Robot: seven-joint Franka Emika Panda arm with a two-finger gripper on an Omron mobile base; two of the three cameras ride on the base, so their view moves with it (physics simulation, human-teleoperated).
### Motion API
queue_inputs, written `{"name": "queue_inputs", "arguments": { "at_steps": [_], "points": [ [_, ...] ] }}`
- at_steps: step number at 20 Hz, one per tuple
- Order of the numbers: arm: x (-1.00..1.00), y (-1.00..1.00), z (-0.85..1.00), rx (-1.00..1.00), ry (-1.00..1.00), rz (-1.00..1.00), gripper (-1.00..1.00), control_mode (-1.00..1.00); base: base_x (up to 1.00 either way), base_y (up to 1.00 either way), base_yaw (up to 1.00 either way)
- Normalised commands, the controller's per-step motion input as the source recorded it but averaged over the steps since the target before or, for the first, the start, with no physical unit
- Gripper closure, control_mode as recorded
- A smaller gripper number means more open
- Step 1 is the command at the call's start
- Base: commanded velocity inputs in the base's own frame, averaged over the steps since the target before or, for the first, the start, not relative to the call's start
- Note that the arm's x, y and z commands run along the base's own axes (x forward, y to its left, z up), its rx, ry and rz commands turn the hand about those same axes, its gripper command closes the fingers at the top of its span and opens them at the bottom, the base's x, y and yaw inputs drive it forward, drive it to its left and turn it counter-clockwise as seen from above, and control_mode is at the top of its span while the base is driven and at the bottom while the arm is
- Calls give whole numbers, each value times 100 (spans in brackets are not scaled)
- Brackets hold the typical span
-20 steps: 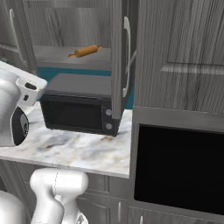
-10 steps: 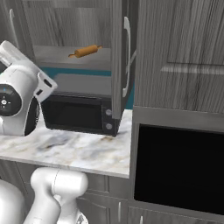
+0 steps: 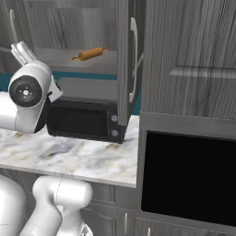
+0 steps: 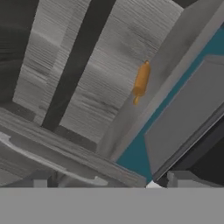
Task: Open the cabinet, retrieve the rolling pin, and place it next to the meat on the cutting board to prepare for tenderizing.
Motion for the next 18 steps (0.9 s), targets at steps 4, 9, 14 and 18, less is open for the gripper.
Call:
{"name": "queue_inputs", "arguments": {
  "at_steps": [4,9,14,18],
  "points": [
    [45,8,-17,8,10,4,-100,-100,0,0,0],
    [47,13,-9,8,9,6,-100,-100,0,0,0],
    [37,36,-11,7,5,8,-100,-100,0,0,0],
    [39,28,-12,7,2,8,-100,-100,0,0,0]
  ]
}}
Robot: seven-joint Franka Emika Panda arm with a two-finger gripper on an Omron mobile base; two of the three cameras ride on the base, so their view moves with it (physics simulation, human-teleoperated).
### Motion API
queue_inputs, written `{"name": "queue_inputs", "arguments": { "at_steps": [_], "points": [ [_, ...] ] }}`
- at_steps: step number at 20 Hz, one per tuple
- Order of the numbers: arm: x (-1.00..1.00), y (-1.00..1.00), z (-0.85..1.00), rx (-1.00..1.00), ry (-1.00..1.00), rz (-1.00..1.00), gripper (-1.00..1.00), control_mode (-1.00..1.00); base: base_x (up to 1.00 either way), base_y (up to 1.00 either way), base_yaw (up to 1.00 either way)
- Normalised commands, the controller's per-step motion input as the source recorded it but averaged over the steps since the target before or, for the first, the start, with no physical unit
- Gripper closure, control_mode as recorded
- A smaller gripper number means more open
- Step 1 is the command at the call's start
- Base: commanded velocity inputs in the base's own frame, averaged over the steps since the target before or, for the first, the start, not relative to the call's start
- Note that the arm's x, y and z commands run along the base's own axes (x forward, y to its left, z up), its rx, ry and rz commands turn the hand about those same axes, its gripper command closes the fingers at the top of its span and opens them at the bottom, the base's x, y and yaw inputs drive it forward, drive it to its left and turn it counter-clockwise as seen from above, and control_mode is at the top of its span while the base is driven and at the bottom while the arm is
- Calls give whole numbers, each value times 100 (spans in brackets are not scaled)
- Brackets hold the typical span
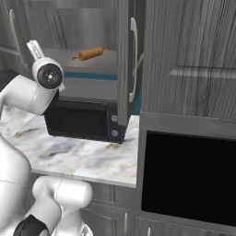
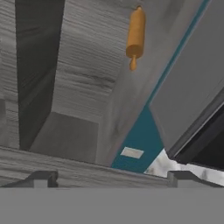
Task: Open the cabinet, retrieve the rolling pin, and place it next to the meat on the cutting board to prepare for tenderizing.
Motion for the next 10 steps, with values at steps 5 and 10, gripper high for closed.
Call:
{"name": "queue_inputs", "arguments": {
  "at_steps": [5,10],
  "points": [
    [43,19,-9,8,2,7,-100,-100,0,0,0],
    [45,18,-6,7,3,6,-100,-100,0,0,0]
  ]
}}
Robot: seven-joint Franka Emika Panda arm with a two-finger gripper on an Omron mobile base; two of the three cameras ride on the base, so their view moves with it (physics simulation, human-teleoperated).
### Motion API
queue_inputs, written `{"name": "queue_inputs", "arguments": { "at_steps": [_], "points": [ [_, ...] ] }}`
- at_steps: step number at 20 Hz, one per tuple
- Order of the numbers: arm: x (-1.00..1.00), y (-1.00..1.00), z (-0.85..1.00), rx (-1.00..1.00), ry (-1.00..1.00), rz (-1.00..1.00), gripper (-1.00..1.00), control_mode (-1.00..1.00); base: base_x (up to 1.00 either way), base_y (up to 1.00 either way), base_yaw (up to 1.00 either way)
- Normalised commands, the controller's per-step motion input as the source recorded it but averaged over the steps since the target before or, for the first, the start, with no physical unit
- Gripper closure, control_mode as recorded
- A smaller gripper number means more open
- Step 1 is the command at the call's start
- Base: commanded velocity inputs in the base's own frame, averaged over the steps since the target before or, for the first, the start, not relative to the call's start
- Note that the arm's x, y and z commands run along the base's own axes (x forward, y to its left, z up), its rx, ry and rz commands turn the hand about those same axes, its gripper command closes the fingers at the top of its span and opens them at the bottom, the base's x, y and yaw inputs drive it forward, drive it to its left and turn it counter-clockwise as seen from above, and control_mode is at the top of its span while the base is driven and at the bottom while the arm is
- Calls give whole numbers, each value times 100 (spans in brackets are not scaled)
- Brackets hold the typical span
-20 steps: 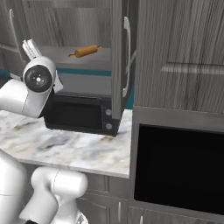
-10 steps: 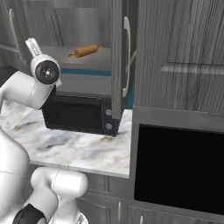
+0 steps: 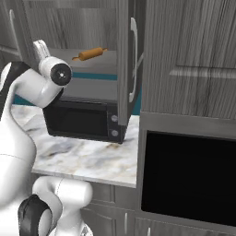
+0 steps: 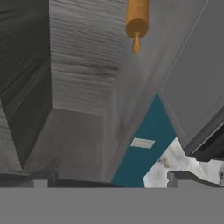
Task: Open the cabinet, retrieve the rolling pin, and place it next to the meat on the cutting board to prepare for tenderizing.
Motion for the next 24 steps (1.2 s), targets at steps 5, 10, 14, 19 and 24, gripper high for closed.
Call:
{"name": "queue_inputs", "arguments": {
  "at_steps": [5,10,14,19,24],
  "points": [
    [41,27,-1,1,9,8,-100,-100,0,0,0],
    [16,36,-1,2,6,8,-100,-100,0,0,0],
    [-22,41,0,1,0,8,-100,-100,0,0,0],
    [-61,52,0,0,0,10,-100,-100,0,0,0],
    [-62,79,0,0,0,11,-100,-100,0,0,0]
  ]
}}
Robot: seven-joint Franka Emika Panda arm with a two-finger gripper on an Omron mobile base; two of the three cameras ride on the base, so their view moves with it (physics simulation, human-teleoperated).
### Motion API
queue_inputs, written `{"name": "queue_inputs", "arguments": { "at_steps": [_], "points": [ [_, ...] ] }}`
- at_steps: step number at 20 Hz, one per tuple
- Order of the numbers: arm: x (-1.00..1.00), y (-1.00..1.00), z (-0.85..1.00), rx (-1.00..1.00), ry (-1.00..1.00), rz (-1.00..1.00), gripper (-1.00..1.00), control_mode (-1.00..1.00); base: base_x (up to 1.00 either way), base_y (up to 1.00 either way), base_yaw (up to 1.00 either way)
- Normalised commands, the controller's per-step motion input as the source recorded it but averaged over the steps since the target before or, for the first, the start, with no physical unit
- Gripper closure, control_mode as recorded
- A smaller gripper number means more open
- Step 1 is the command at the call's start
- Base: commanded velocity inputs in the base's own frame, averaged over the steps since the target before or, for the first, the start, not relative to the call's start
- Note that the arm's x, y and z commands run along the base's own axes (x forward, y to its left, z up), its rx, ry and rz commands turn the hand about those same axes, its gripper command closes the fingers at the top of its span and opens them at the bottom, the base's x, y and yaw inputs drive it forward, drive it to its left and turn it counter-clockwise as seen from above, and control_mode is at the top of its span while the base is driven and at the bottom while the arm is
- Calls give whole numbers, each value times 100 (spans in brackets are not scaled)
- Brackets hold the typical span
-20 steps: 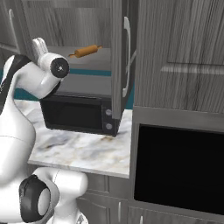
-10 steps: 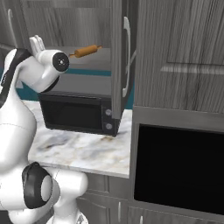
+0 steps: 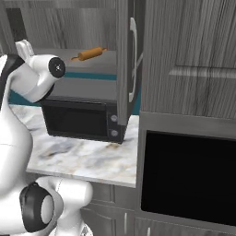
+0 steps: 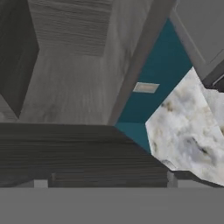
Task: Open the cabinet, retrieve the rolling pin, and place it next to the meat on the cutting board to prepare for tenderizing.
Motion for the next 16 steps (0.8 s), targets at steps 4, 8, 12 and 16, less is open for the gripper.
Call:
{"name": "queue_inputs", "arguments": {
  "at_steps": [4,8,12,16],
  "points": [
    [-45,99,0,0,1,7,-100,-100,0,0,0],
    [-39,100,0,-4,4,6,-100,-100,0,0,0],
    [-45,100,0,-6,5,8,-100,-100,0,0,0],
    [-46,100,0,-6,4,8,-100,-100,0,0,0]
  ]
}}
